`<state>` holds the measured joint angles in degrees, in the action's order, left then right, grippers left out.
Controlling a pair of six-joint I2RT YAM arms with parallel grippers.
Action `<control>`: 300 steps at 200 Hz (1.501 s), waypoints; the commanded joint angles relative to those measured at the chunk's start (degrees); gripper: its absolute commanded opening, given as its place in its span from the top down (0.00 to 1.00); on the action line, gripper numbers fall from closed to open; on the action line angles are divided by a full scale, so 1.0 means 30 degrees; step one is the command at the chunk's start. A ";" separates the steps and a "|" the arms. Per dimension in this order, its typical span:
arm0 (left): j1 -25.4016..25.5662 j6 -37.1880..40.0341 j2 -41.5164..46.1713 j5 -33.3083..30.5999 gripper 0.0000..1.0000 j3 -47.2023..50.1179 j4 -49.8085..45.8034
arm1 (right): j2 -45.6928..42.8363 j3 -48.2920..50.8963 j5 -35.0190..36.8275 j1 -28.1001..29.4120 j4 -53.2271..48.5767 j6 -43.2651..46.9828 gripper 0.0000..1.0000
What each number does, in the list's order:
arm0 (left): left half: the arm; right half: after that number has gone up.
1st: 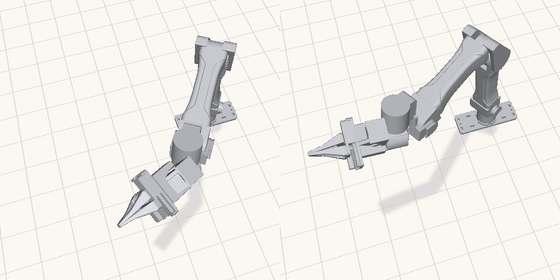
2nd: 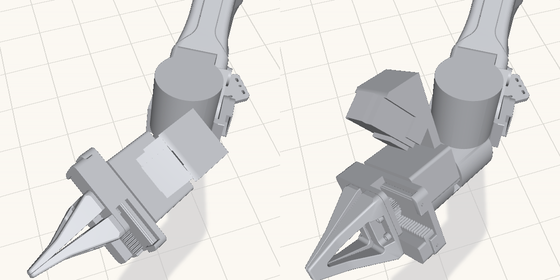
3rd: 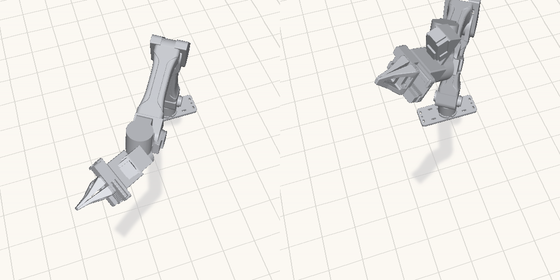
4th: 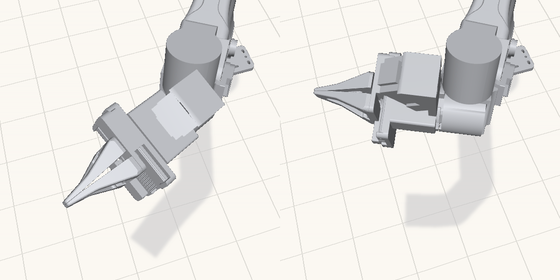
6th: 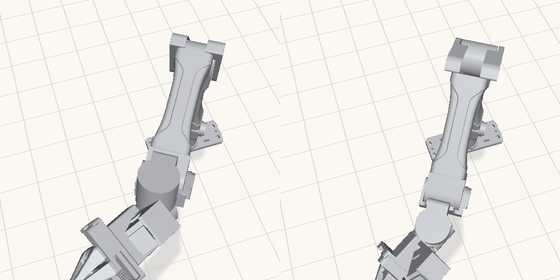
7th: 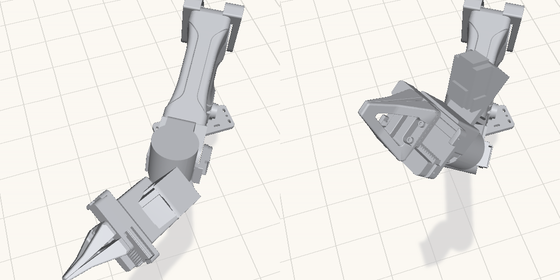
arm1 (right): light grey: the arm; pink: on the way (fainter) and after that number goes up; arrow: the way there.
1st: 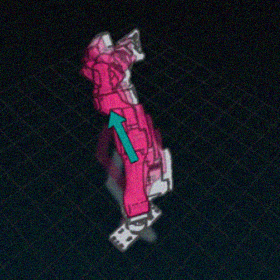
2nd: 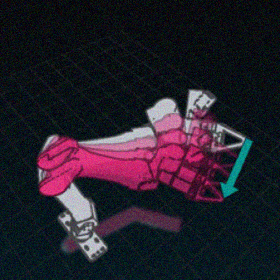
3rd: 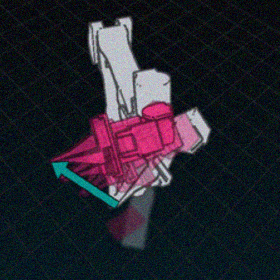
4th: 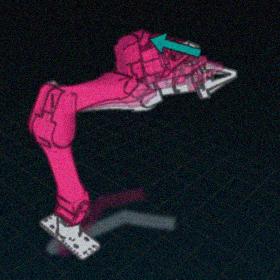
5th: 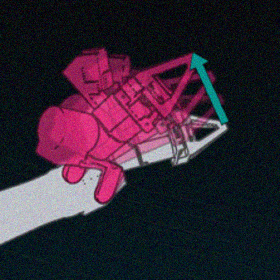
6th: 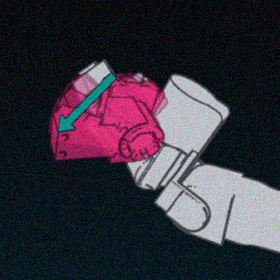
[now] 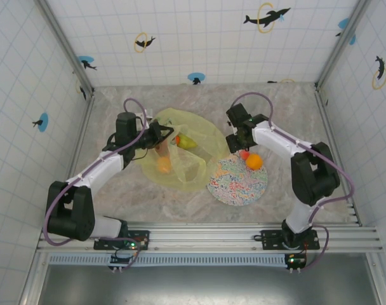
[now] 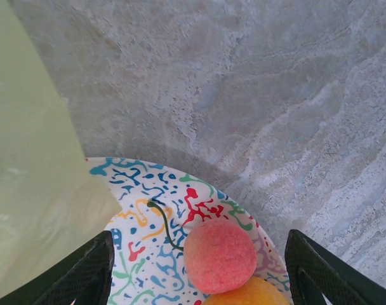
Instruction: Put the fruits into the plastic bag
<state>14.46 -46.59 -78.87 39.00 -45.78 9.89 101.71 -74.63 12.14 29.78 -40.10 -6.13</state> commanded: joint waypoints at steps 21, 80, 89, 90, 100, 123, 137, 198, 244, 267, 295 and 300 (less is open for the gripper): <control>-0.0134 0.0178 0.0099 0.0327 1.00 0.0247 0.0030 | 0.1496 -0.1478 0.0270 -0.0396 -0.1812 0.0344 0.30; -0.0134 0.0207 0.0012 0.0336 1.00 0.0289 0.0063 | 0.2359 -0.1578 -0.0787 -0.0929 -0.2267 0.0518 0.34; -0.0135 0.0205 0.0009 0.0346 1.00 0.0260 0.0059 | 0.2421 -0.1539 -0.0858 -0.0970 -0.2308 0.0519 0.35; -0.0133 0.0206 0.0010 0.0337 1.00 0.0274 0.0065 | 0.2423 -0.1544 -0.0856 -0.0980 -0.2308 0.0520 0.35; -0.0135 0.0207 0.0011 0.0344 1.00 0.0303 0.0059 | 0.2497 -0.1492 -0.0919 -0.1031 -0.2286 0.0520 0.36; -0.0134 0.0205 0.0011 0.0329 1.00 0.0347 0.0100 | 0.2590 -0.1415 -0.1099 -0.1166 -0.2193 0.0531 0.38; -0.0143 0.0207 -0.0018 0.0329 1.00 0.0339 0.0075 | 0.2673 -0.1416 -0.1255 -0.1204 -0.2122 0.0549 0.40; -0.0134 0.0266 -0.0018 0.0324 1.00 0.0377 0.0069 | 0.2834 -0.1242 -0.1389 -0.1332 -0.2074 0.0578 0.45; -0.0112 0.0266 -0.0018 0.0329 1.00 0.0406 0.0072 | 0.2951 -0.1088 -0.1327 -0.1401 -0.2074 0.0548 0.46; -0.0132 0.0266 -0.0018 0.0314 1.00 0.0416 0.0050 | 0.2981 -0.0987 -0.1318 -0.1393 -0.1997 0.0533 0.46; -0.0134 0.0266 -0.0019 0.0329 1.00 0.0445 0.0051 | 0.3055 -0.0936 -0.1319 -0.1432 -0.1986 0.0542 0.46; -0.0152 0.0266 -0.0018 0.0325 1.00 0.0444 0.0046 | 0.3050 -0.0924 -0.1337 -0.1441 -0.1970 0.0549 0.46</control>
<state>14.46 -46.54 -78.87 39.20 -44.77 9.78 109.80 -77.41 8.69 25.76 -45.17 -4.89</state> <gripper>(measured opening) 0.041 0.541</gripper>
